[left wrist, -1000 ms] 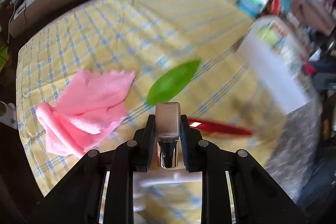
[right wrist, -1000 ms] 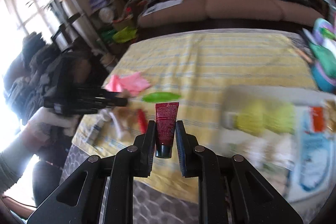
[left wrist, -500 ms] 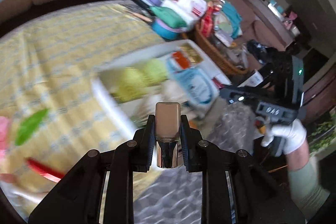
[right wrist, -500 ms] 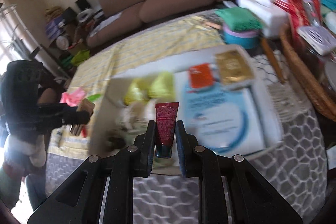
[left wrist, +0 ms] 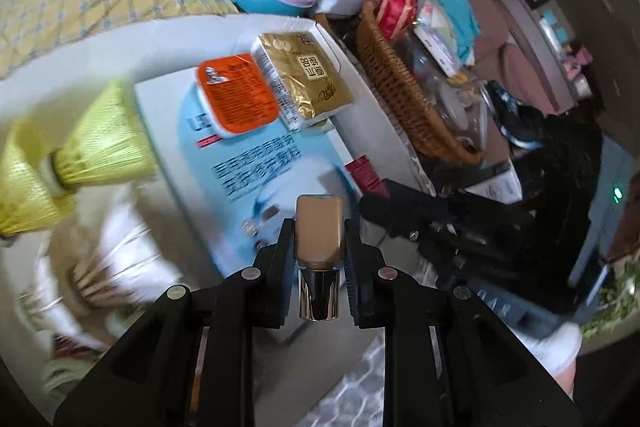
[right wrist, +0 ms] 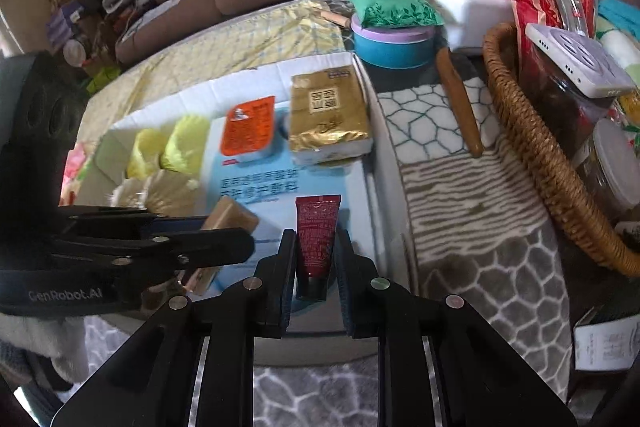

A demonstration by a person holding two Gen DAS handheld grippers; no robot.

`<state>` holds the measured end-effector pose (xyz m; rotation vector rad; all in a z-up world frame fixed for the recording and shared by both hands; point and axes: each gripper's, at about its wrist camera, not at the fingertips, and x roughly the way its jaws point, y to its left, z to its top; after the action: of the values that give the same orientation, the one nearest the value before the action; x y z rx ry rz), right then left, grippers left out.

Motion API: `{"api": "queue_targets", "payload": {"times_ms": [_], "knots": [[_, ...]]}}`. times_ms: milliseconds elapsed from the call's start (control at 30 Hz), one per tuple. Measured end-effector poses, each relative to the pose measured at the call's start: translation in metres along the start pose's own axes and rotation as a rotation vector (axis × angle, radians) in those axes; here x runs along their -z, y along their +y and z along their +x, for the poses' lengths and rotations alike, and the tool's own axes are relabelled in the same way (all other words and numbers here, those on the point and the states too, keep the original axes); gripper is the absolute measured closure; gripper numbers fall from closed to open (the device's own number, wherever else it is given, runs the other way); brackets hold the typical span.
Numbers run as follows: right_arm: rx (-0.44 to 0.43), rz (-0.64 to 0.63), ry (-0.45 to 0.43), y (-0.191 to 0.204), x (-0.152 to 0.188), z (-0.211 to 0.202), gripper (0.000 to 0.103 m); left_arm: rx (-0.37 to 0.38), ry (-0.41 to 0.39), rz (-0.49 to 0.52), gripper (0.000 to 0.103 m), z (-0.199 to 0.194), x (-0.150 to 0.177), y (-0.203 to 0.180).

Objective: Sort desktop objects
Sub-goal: 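Open left tool over the blue card while right tool releases lipstick there, then withdraw both tools from the box back over the table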

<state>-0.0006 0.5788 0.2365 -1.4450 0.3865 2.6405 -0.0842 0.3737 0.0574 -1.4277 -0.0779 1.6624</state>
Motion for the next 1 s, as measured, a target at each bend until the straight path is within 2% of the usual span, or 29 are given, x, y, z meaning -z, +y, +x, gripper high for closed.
{"api": "queue_targets", "payload": {"times_ms": [133, 267, 333, 367, 400, 533, 633, 733, 767, 800, 933, 1000], "knots": [[0.045, -0.026, -0.005, -0.001, -0.002, 0.002, 0.08, -0.027, -0.011, -0.044, 0.083, 0.019, -0.005, -0.002], [-0.016, 0.04, -0.06, -0.014, 0.002, -0.017, 0.07, 0.034, -0.01, -0.081, 0.082, 0.027, -0.007, -0.002], [-0.016, 0.057, -0.089, -0.017, 0.004, -0.031, 0.068, 0.05, -0.025, -0.089, 0.067, 0.02, -0.007, -0.003], [-0.017, 0.063, -0.099, -0.018, 0.004, -0.037, 0.067, 0.047, -0.037, -0.083, 0.053, 0.015, -0.008, -0.004], [-0.02, 0.07, -0.109, -0.017, 0.005, -0.043, 0.067, 0.045, -0.051, -0.074, 0.044, 0.009, -0.008, -0.006], [-0.03, 0.077, -0.142, -0.008, 0.007, -0.069, 0.066, 0.014, -0.085, -0.03, 0.043, -0.026, -0.003, -0.015], [-0.034, 0.061, -0.159, 0.007, 0.012, -0.084, 0.058, -0.009, -0.122, 0.02, 0.04, -0.063, 0.008, -0.02], [-0.052, 0.043, -0.157, 0.025, 0.02, -0.093, 0.046, -0.059, -0.159, 0.075, 0.022, -0.103, 0.025, -0.02], [-0.054, 0.037, -0.153, 0.031, 0.022, -0.094, 0.04, -0.076, -0.165, 0.088, 0.008, -0.116, 0.033, -0.018], [-0.055, 0.032, -0.146, 0.037, 0.026, -0.094, 0.037, -0.087, -0.167, 0.095, 0.0, -0.127, 0.041, -0.013], [-0.073, -0.001, -0.122, 0.072, 0.037, -0.092, 0.02, -0.168, -0.176, 0.092, 0.0, -0.168, 0.08, 0.013], [-0.083, -0.025, -0.115, 0.095, 0.041, -0.092, 0.017, -0.204, -0.184, 0.078, 0.0, -0.184, 0.098, 0.028]]}}
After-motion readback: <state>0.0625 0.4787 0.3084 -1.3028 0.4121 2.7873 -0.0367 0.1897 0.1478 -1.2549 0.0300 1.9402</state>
